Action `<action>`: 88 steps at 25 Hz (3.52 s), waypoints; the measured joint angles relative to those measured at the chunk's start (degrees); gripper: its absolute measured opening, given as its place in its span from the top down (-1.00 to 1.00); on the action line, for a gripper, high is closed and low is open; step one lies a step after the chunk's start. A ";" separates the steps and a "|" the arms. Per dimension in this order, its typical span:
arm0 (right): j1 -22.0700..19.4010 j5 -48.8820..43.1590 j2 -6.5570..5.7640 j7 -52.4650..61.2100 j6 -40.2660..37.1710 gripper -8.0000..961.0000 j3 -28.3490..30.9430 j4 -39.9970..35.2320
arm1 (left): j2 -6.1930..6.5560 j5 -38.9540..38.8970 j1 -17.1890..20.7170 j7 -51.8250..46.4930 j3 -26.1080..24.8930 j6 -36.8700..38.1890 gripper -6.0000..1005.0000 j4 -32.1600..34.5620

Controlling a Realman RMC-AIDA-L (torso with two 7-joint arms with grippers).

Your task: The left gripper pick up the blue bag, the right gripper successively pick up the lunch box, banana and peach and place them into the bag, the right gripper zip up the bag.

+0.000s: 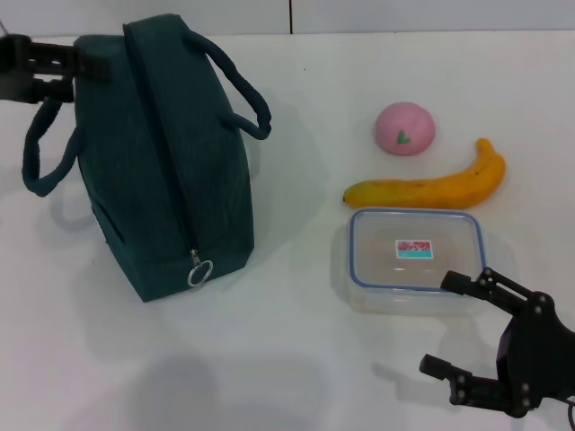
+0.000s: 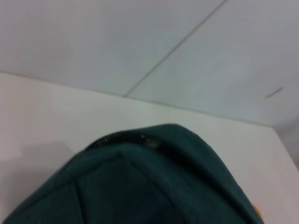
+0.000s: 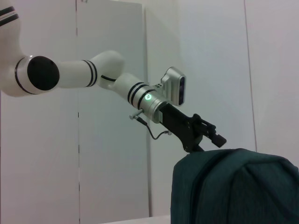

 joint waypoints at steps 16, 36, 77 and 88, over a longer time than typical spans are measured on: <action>0.27 0.12 0.00 0.53 -0.26 -0.81 0.00 0.00 | -1.63 7.46 -4.72 0.77 0.53 -0.91 -0.42 -4.29; 0.96 10.08 -2.86 35.78 -1.02 -0.81 2.55 -0.29 | -1.07 3.57 -4.97 0.98 0.42 -0.46 0.89 -4.50; 11.68 -6.62 -9.08 84.38 15.88 -0.81 5.65 4.61 | -1.61 0.03 -4.78 6.58 0.81 4.02 0.92 -4.29; 12.77 -8.10 -7.95 84.41 15.81 -0.81 5.60 4.42 | -1.61 0.04 -4.68 6.83 0.75 4.02 0.92 -4.14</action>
